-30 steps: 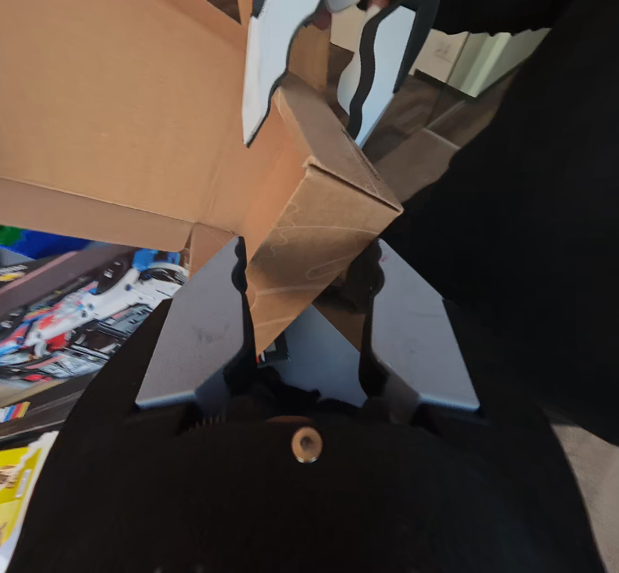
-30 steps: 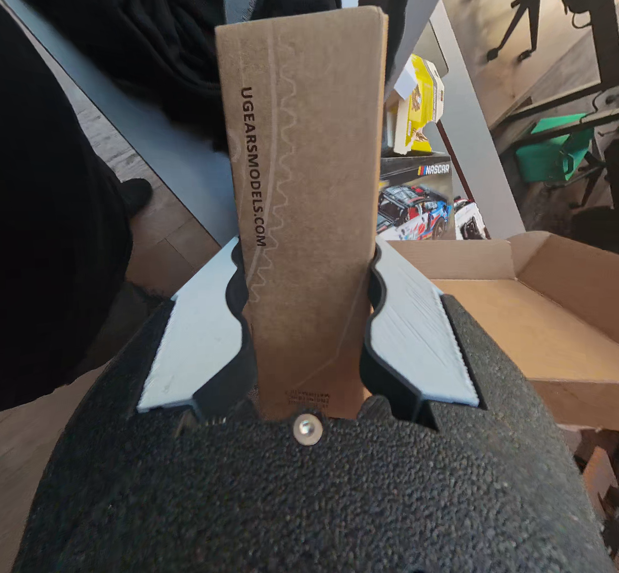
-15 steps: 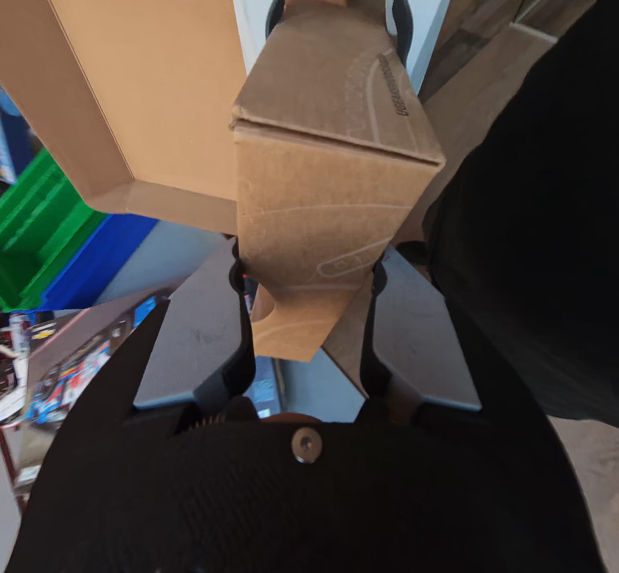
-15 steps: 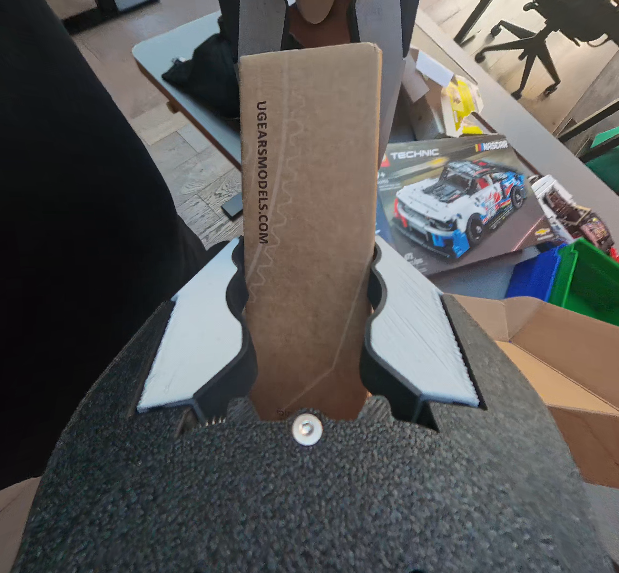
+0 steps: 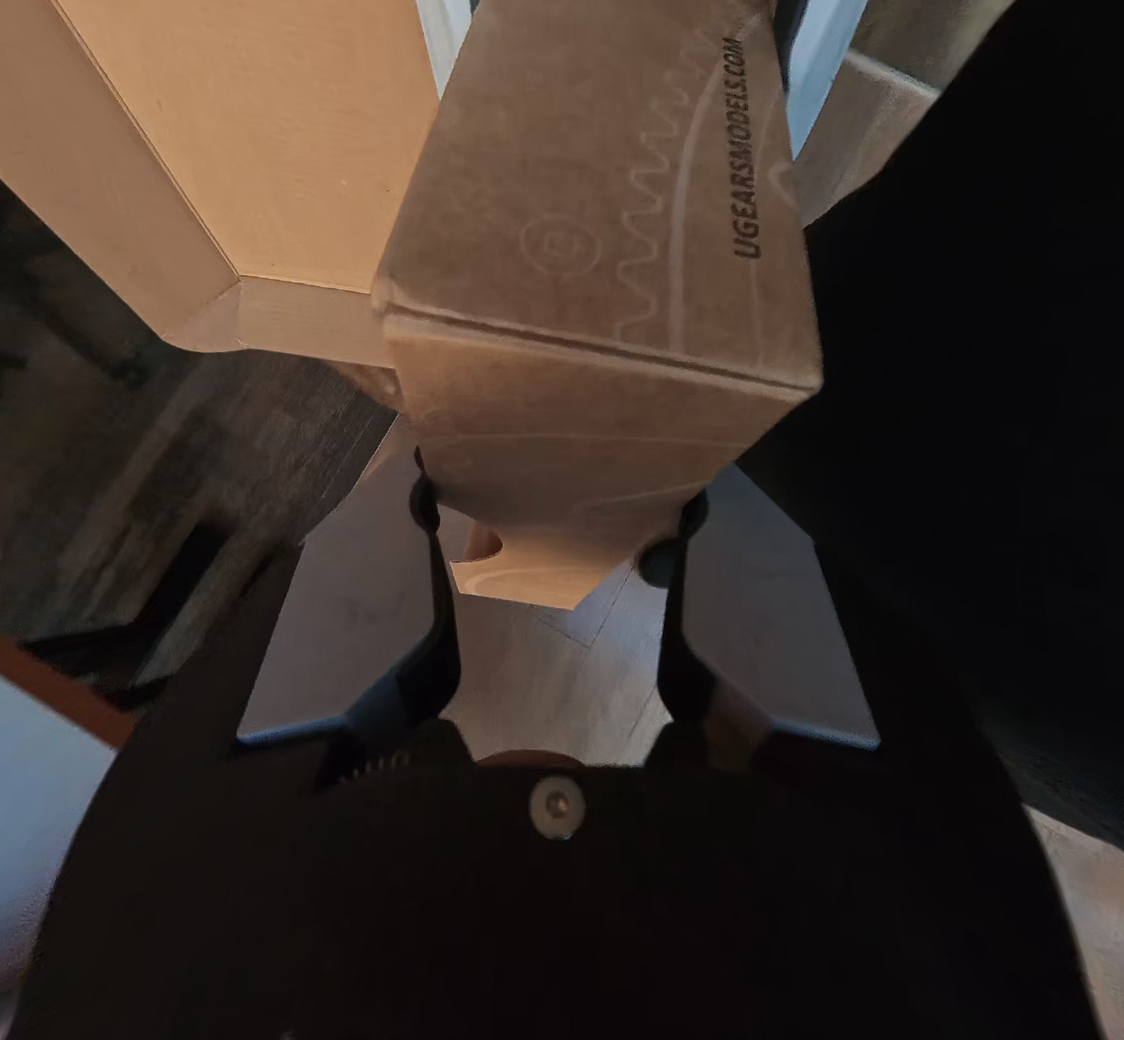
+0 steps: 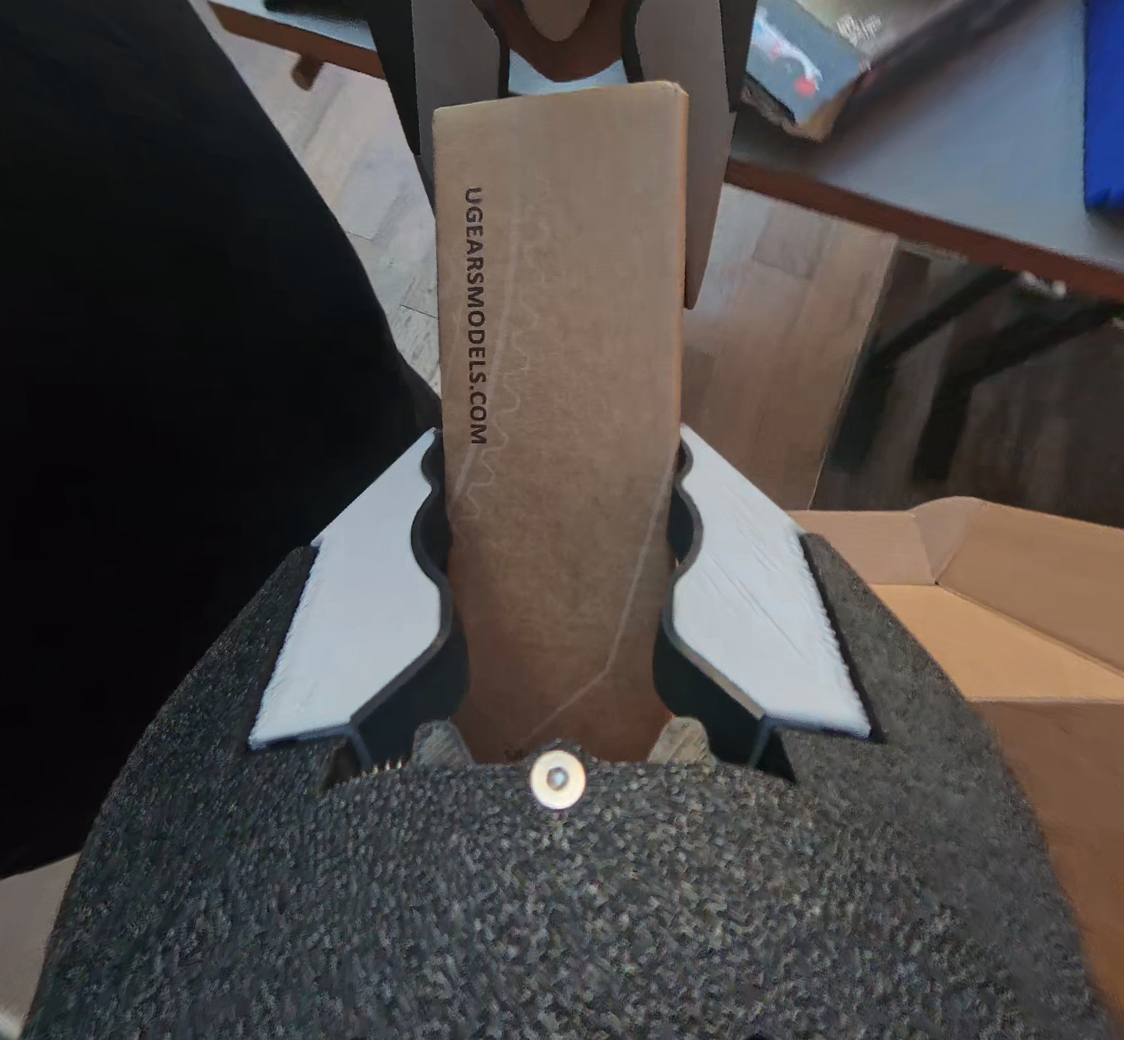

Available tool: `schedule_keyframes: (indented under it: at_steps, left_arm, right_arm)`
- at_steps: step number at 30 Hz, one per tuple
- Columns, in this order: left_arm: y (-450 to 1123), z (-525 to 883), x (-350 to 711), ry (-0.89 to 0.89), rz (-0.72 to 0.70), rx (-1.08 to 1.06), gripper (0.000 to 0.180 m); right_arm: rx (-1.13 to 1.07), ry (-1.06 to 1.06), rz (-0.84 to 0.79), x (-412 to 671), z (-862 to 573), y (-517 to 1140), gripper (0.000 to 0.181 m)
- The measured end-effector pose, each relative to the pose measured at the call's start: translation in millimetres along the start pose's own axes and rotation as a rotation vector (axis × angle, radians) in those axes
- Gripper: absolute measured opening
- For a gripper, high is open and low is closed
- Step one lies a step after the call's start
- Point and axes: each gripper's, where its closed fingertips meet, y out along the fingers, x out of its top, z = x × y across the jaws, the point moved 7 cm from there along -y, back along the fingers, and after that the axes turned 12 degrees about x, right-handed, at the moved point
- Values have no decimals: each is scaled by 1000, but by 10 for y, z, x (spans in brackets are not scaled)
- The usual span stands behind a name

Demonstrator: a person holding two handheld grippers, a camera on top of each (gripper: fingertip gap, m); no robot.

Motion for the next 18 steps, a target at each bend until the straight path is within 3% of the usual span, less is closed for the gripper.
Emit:
schedule_keyframes:
  at_steps: [4, 8, 18]
  left_arm:
    - [497, -233, 311, 141, -123, -139, 79]
    - [1033, -517, 846, 254, -118, -238, 79]
    - [2882, -553, 2497, 507, -107, -409, 78]
  right_arm:
    - [-146, 153, 26, -503, 393, -230, 71]
    - [-229, 282, 58, -1066, 695, -673, 71]
    - [-448, 465, -93, -3020, 636, -1974, 71]
